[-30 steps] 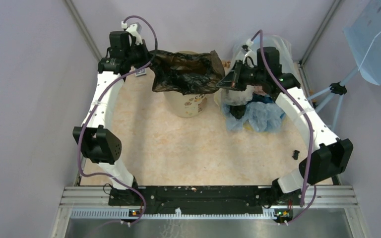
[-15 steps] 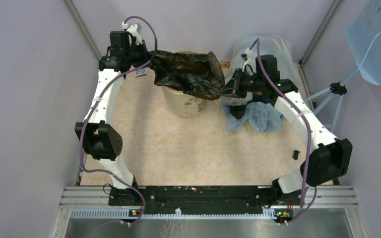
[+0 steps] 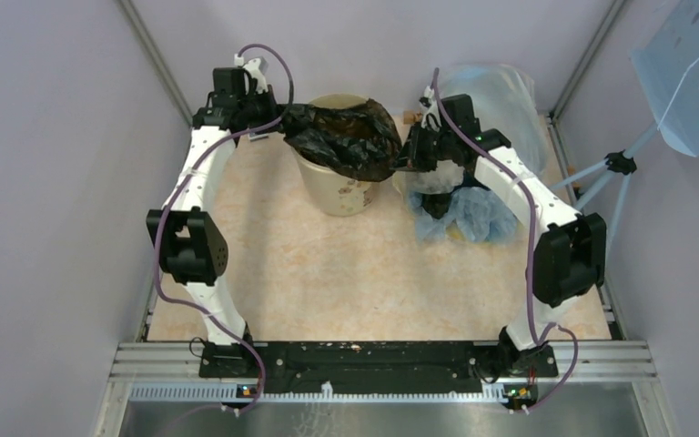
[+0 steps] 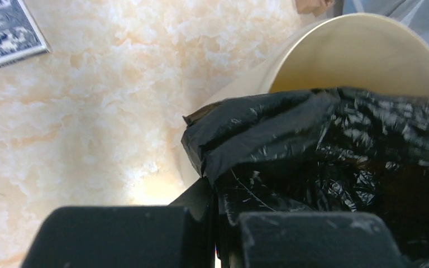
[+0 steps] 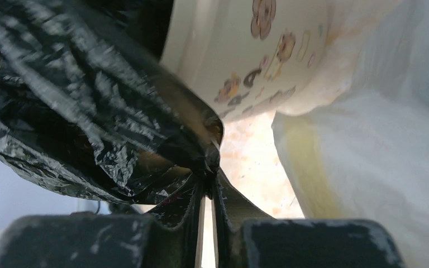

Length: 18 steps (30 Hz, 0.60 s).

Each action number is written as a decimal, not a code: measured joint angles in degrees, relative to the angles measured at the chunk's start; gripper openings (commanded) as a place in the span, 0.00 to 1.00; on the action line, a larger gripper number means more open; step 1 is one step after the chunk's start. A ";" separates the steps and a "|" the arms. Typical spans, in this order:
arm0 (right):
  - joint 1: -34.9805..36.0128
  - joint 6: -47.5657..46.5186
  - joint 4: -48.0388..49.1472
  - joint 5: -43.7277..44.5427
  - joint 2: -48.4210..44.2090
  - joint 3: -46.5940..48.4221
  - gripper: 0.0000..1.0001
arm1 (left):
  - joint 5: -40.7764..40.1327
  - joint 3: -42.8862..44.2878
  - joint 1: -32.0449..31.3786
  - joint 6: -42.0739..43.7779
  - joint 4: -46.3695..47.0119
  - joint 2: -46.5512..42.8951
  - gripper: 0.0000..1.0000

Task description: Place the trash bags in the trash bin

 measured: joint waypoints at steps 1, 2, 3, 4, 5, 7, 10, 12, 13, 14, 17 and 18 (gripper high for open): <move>0.11 -0.68 -0.17 1.05 0.79 1.29 0.14 | 0.22 -0.61 0.11 -0.02 0.33 0.48 0.00; 0.28 -1.49 -0.59 2.01 1.46 2.75 0.17 | 0.52 -1.09 0.24 -0.07 0.44 0.90 0.00; 0.55 -2.25 -1.11 2.78 1.99 4.07 0.21 | 1.09 -1.66 0.42 -0.22 0.61 1.25 0.00; 0.70 -2.75 -1.25 3.19 2.19 4.87 0.25 | 1.70 -1.97 0.61 -0.33 0.63 1.60 0.01; 0.96 -3.37 -1.27 3.74 2.27 5.64 0.30 | 2.32 -2.05 0.79 -0.46 0.66 1.84 0.03; 1.31 -4.61 -1.33 4.68 2.21 6.51 0.41 | 3.37 -2.12 1.14 -0.74 0.92 2.12 0.04; 1.40 -6.84 -1.33 6.47 1.75 6.80 0.50 | 4.44 -2.14 1.33 -1.27 2.56 2.01 0.06; 1.25 -8.11 -1.36 7.04 1.11 6.80 0.55 | 5.01 -2.14 1.40 -1.40 3.61 1.97 0.06; 1.11 -8.61 -1.38 7.10 0.70 6.82 0.59 | 5.25 -2.14 1.44 -1.49 3.85 1.88 0.08; 0.87 -9.05 -1.42 7.04 0.22 6.91 0.61 | 5.33 -2.14 1.44 -1.53 3.89 1.81 0.11; 0.37 -9.70 -1.66 6.78 -0.76 8.13 0.66 | 5.49 -2.14 1.44 -1.60 4.02 1.16 0.22; 0.15 -9.92 -1.66 6.67 -0.96 8.76 0.66 | 5.44 -2.14 1.44 -1.62 4.07 0.79 0.27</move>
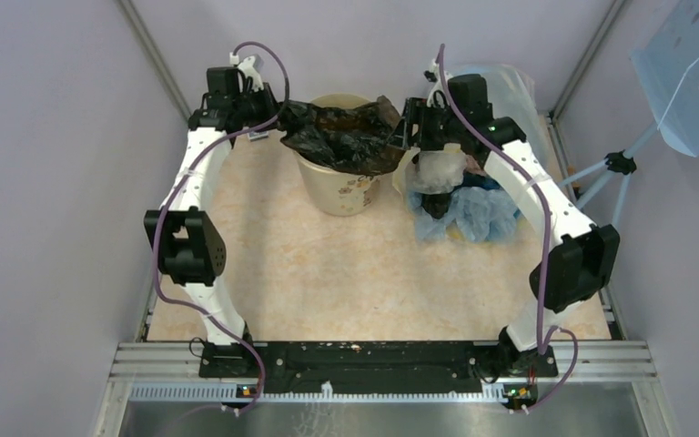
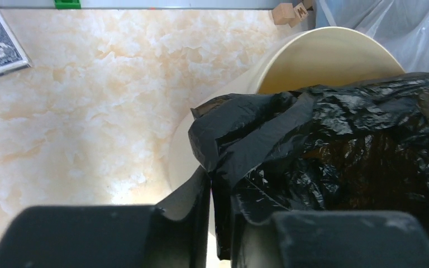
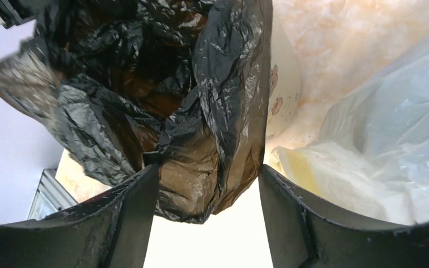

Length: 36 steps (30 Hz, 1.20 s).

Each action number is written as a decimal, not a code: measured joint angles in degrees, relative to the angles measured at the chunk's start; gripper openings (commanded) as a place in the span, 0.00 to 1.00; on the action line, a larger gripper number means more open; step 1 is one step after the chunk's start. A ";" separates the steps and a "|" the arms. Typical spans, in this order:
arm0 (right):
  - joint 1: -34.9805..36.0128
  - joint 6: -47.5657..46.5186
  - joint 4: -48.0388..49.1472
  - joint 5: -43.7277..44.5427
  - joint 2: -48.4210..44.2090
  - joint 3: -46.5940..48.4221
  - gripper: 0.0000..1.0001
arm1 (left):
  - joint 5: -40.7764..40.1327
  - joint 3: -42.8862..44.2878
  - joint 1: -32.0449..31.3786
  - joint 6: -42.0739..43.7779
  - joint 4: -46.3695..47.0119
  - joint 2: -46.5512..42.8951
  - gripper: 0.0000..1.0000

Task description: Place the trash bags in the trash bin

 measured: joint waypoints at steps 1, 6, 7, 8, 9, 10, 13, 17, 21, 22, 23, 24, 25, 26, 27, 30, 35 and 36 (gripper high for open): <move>-0.15 -0.17 0.07 -0.07 -0.15 0.57 0.67 | 0.04 0.00 0.02 0.00 0.02 -0.35 0.31; -0.46 -0.28 0.11 -1.11 -0.15 3.85 0.67 | -0.04 0.00 0.24 -0.52 0.02 -3.02 0.59; -0.46 -0.26 0.00 -1.25 -0.13 4.24 0.67 | -0.04 0.00 0.28 -0.50 0.00 -3.54 0.64; -0.46 -0.24 -0.04 -1.44 -0.13 4.50 0.67 | -0.07 0.00 0.28 -0.63 -0.02 -4.15 0.69; -0.46 -0.24 -0.07 -1.55 -0.13 4.57 0.67 | -0.26 0.00 0.33 -0.96 -0.04 -4.92 0.77; -0.44 -0.24 -0.22 -1.62 -0.13 4.57 0.67 | -0.46 -0.07 0.39 -1.22 -0.04 -5.73 0.81; -0.24 -0.11 -0.76 -1.62 -0.04 3.93 0.67 | -1.38 -2.43 0.50 -1.88 0.44 -9.38 0.83; 0.20 0.44 0.13 -1.62 -0.63 0.35 0.67 | -1.99 -9.57 0.70 -3.30 1.11 -17.11 0.80; 1.05 1.46 0.70 -1.95 -1.99 -4.81 0.67 | -0.81 -17.59 0.81 -5.57 3.02 -24.94 0.78; 1.25 1.73 1.07 -2.05 -2.51 -6.23 0.67 | -0.13 -19.82 0.81 -6.32 3.45 -26.97 0.75; 1.49 2.03 1.29 -2.14 -3.21 -7.52 0.67 | 0.52 -21.66 0.81 -7.19 3.93 -28.55 0.72; 1.55 2.43 1.68 -2.21 -3.78 -8.52 0.67 | 1.11 -23.10 0.81 -7.78 4.37 -29.73 0.70; 1.64 2.80 2.58 -2.25 -4.63 -9.92 0.67 | 1.95 -24.90 0.81 -8.72 5.22 -30.99 0.69; 1.66 3.06 3.15 -2.25 -5.29 -10.91 0.66 | 2.67 -26.47 0.81 -9.40 6.21 -31.89 0.68; 1.66 3.65 3.98 -2.25 -6.10 -12.02 0.65 | 3.45 -27.98 0.81 -10.43 7.02 -32.59 0.67; 1.66 5.09 6.34 -2.27 -7.98 -14.32 0.56 | 5.95 -31.43 0.81 -13.31 9.92 -33.03 0.62; 1.66 7.82 10.99 -2.84 -8.48 -15.93 0.54 | 9.40 -34.34 0.81 -17.25 13.57 -31.95 0.58; 1.66 8.26 11.34 -2.84 -8.48 -16.04 0.54 | 9.49 -34.60 0.81 -17.73 13.92 -31.85 0.56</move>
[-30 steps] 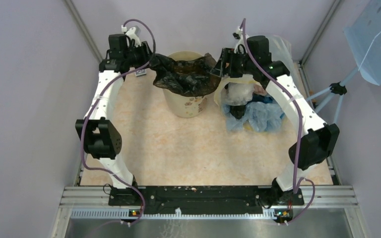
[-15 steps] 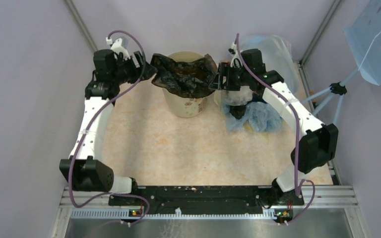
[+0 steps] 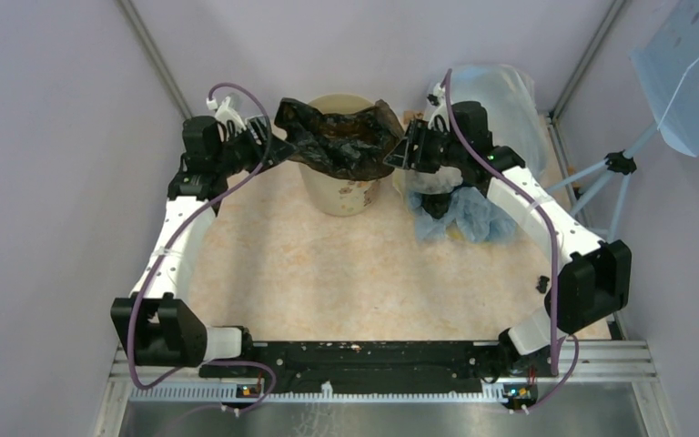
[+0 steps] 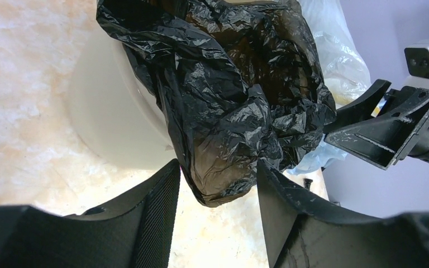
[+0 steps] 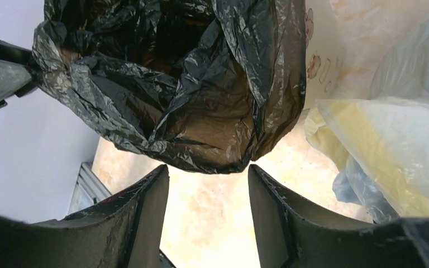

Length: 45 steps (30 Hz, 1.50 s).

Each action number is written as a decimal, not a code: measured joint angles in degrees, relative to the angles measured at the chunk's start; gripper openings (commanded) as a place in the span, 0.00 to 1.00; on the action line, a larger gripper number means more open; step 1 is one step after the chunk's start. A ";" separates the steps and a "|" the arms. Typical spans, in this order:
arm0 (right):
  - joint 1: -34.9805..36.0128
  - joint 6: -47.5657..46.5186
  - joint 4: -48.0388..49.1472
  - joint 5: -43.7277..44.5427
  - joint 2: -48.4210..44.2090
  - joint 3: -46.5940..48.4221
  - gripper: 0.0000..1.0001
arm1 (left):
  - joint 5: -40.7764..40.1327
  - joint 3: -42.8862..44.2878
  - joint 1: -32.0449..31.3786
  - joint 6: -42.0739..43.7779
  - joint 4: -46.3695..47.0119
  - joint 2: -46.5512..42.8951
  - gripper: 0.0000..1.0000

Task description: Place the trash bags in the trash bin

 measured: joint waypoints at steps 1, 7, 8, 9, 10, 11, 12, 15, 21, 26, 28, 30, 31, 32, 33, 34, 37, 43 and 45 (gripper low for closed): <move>0.07 0.33 0.57 0.09 0.00 -0.24 0.54 | -0.02 -0.22 0.00 -0.26 0.28 0.09 0.53; 1.16 1.90 2.08 0.57 0.15 -0.31 0.43 | -0.09 -1.55 0.00 -2.38 3.15 0.04 0.03; 1.33 2.29 2.71 0.57 0.15 -0.52 0.41 | -0.22 -1.84 0.00 -2.19 3.54 0.02 0.00; 1.40 2.64 2.93 0.57 0.15 -0.66 0.39 | -0.42 -2.21 0.02 -2.14 3.67 -0.07 0.00; 1.42 2.91 3.54 0.57 0.15 -0.98 0.39 | -0.63 -2.58 0.04 -2.12 3.67 -0.24 0.00; 1.44 3.26 3.87 0.61 0.15 -1.27 0.39 | -0.98 -3.13 0.09 -1.73 3.61 -0.55 0.00; 1.44 3.61 4.13 0.66 0.20 -1.51 0.39 | -1.66 -3.89 0.15 -1.44 3.48 -1.11 0.00; 1.44 3.80 4.31 0.74 0.42 -1.70 0.46 | -3.23 -6.40 0.44 -0.17 1.95 -3.48 0.00; 1.44 3.54 4.13 2.25 0.46 -1.84 0.41 | -5.42 -15.02 0.55 1.79 0.96 -9.03 0.00; 1.44 3.56 4.17 2.97 0.74 -2.38 0.38 | -5.38 -18.38 0.55 1.75 2.27 -6.51 0.00; 1.44 3.50 4.20 3.23 1.05 -2.38 0.38 | -5.29 -18.38 0.55 1.73 3.21 -4.72 0.00; 1.44 3.06 3.96 3.74 1.51 -2.34 0.39 | -5.27 -18.38 0.55 1.70 4.83 -2.54 0.00; 1.44 2.75 3.58 4.17 1.66 -2.29 0.39 | -5.31 -18.38 0.55 1.68 5.01 -2.29 0.00; 1.44 2.34 3.02 4.74 1.70 -2.25 0.39 | -5.38 -18.38 0.55 1.68 5.57 -1.64 0.00; 1.44 1.86 2.12 5.31 1.70 -1.95 0.39 | -5.49 -18.38 0.55 1.68 6.12 -1.11 0.00; 1.44 1.16 1.31 5.88 1.70 -1.40 0.39 | -5.57 -18.38 0.55 1.68 6.62 -0.70 0.00; 1.44 -0.76 -1.97 7.50 1.75 2.03 0.45 | -5.92 -18.43 0.55 1.44 8.46 0.39 0.00; 1.44 -4.52 -6.75 11.72 4.57 15.39 0.59 | -5.55 -18.45 0.55 0.98 11.52 2.01 0.00; 1.44 -5.44 -8.55 13.20 7.21 20.17 0.60 | -5.20 -18.45 0.55 0.79 12.37 2.73 0.00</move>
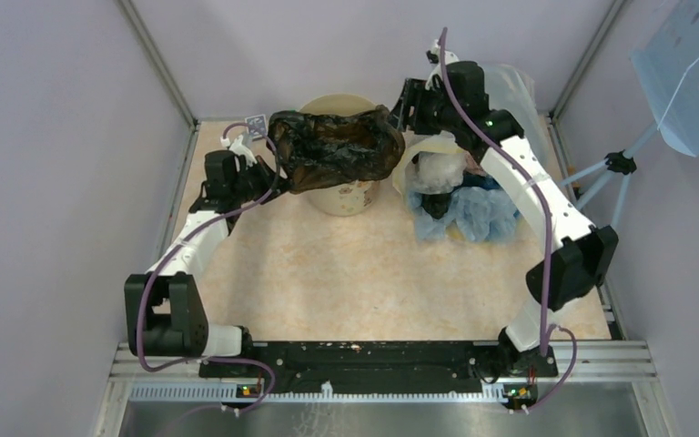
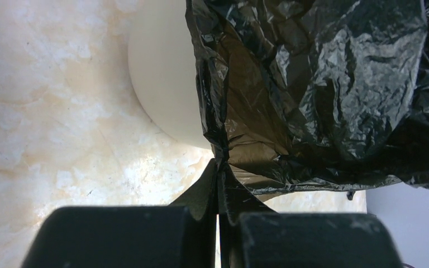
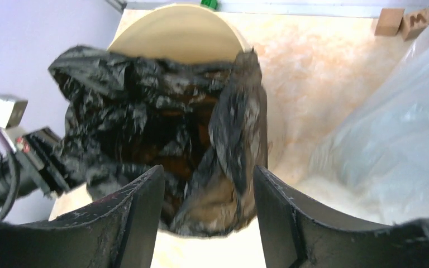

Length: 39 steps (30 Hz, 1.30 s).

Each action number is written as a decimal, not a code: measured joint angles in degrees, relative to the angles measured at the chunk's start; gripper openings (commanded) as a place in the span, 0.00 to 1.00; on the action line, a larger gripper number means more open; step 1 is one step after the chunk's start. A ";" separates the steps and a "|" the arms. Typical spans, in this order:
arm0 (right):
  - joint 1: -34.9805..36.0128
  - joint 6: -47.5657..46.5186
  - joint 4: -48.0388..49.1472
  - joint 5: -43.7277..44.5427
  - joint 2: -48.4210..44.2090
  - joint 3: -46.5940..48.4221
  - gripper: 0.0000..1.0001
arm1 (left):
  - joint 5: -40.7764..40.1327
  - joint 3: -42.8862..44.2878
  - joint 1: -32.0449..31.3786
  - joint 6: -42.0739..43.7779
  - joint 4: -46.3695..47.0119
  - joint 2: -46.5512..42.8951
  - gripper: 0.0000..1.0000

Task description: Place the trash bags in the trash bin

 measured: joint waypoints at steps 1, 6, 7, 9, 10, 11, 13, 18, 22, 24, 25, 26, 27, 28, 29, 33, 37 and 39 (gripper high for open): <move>0.00 -0.31 -0.74 0.48 1.46 2.08 0.60 | 0.04 0.00 0.00 -0.20 0.48 0.26 0.00; 0.02 -1.40 -6.97 2.71 14.16 17.14 0.59 | 0.44 0.09 0.00 -0.87 2.54 1.88 0.00; 0.04 -1.53 -8.55 3.28 16.85 19.61 0.58 | 0.46 0.15 0.00 -0.96 2.89 2.38 0.00; 0.20 -1.73 -10.71 3.87 20.13 21.77 0.53 | 0.50 0.33 0.00 -1.01 3.23 3.34 0.00; 0.33 -1.90 -11.98 4.15 21.53 22.12 0.50 | 0.57 0.39 0.00 -0.98 3.28 3.74 0.00; 0.50 -2.03 -12.79 4.28 22.18 22.12 0.47 | 0.68 0.42 0.00 -0.98 3.30 3.96 0.00; 1.11 -2.08 -14.95 4.59 23.32 22.10 0.40 | 0.79 0.42 0.00 -0.81 3.26 4.00 0.00; 3.39 -2.16 -15.08 5.90 21.57 19.67 0.23 | 0.79 0.83 0.00 0.55 2.64 3.78 0.00; 5.18 -1.38 -14.86 6.27 15.78 11.72 0.21 | 0.70 0.92 0.76 2.19 -0.72 1.92 0.00; 6.88 0.26 -14.93 6.97 11.74 6.54 0.21 | 0.48 1.16 1.57 3.30 -3.10 0.50 0.00; 7.63 1.29 -15.04 7.41 9.99 4.50 0.21 | 0.42 1.38 2.01 4.02 -4.61 -0.37 0.00; 8.61 2.71 -14.84 7.82 7.67 1.60 0.21 | 0.44 1.60 2.32 4.74 -5.88 -1.20 0.00; 9.49 4.00 -14.71 8.02 5.51 -0.98 0.23 | 0.63 1.79 2.60 5.42 -7.23 -2.03 0.00; 10.54 5.64 -14.53 8.37 3.17 -3.93 0.28 | 0.98 1.84 2.89 6.34 -8.81 -3.21 0.00; 11.65 7.26 -14.64 8.76 0.79 -6.54 0.34 | 1.42 1.84 3.02 6.93 -9.92 -4.09 0.00; 16.74 13.62 -14.58 10.56 -6.10 -12.35 0.58 | 3.26 1.81 3.23 8.66 -13.40 -6.93 0.00; 21.94 17.75 -13.90 12.55 -12.00 -15.45 0.60 | 4.96 0.90 3.28 9.31 -14.49 -8.96 0.00; 22.95 18.82 -13.77 12.96 -14.08 -15.87 0.60 | 5.53 0.70 3.30 9.55 -14.88 -9.01 0.00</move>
